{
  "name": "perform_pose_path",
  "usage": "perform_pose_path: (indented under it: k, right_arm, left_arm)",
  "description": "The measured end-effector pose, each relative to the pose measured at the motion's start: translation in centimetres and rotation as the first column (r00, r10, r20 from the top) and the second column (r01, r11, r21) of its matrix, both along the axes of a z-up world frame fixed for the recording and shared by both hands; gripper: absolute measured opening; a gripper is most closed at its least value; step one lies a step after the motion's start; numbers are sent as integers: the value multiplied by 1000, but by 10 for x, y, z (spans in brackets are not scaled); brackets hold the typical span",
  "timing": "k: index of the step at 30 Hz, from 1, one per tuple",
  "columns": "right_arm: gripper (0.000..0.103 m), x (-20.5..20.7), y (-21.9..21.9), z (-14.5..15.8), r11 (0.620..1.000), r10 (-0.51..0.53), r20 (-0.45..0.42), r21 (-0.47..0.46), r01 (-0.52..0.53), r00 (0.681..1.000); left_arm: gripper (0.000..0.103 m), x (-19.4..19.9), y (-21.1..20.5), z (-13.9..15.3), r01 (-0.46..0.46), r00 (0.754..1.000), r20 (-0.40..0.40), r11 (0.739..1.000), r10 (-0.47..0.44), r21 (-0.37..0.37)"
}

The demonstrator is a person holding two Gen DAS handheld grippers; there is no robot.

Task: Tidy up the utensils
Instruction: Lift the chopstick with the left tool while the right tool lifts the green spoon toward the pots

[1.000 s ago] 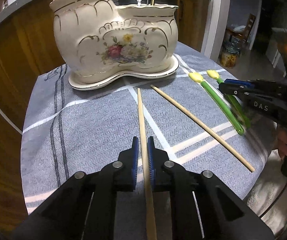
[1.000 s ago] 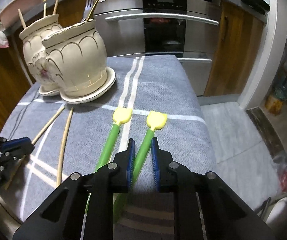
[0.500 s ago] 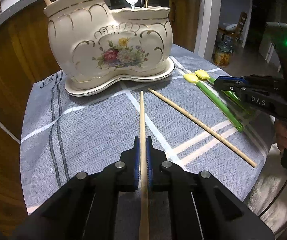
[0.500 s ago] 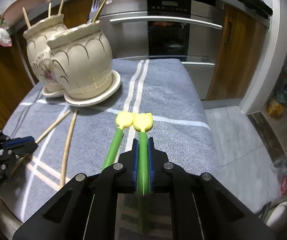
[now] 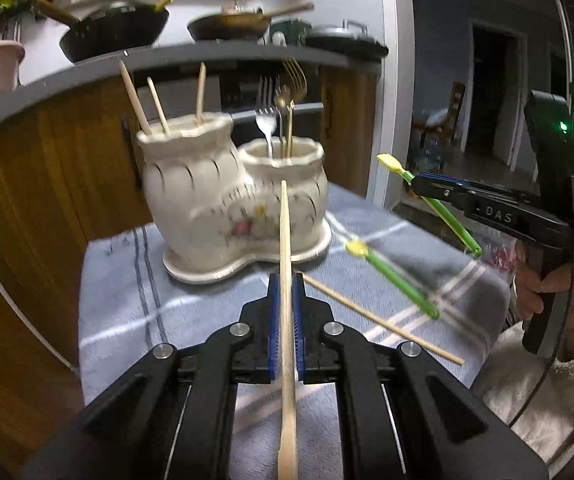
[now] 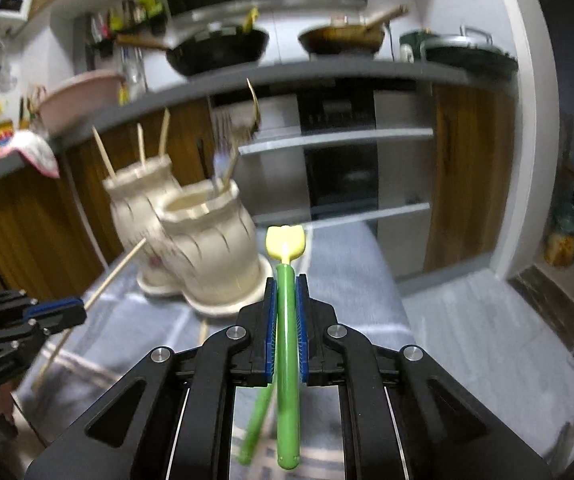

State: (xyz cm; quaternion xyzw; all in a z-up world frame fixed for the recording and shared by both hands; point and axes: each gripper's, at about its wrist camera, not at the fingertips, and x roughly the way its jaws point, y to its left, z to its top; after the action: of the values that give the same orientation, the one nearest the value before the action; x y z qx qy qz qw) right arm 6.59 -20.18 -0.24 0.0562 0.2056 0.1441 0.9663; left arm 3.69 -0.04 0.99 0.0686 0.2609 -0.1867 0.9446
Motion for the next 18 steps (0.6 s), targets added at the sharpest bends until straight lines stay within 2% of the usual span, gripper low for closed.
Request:
perform_pose_path:
  k: [4,11,14,18]
  right_arm:
    - [10,-1,4,21,1000,10,81,28,-12,997]
    - [10,15,17,55,989,55,184,122,-78,981]
    - [10,29,22,63,983,69,200,156,-101,977]
    - [10,46,24,70,967,85,214,216,-132,973]
  left_arm:
    - [6,4,11,18,-8,997,79,999,10,-32]
    - [6,23,37,58,-1,975,219,981,45,-193]
    - [6,41,43,68,6,968,245,967,58,-253]
    - [6,64,44,74,11,962,264,957,69,-290]
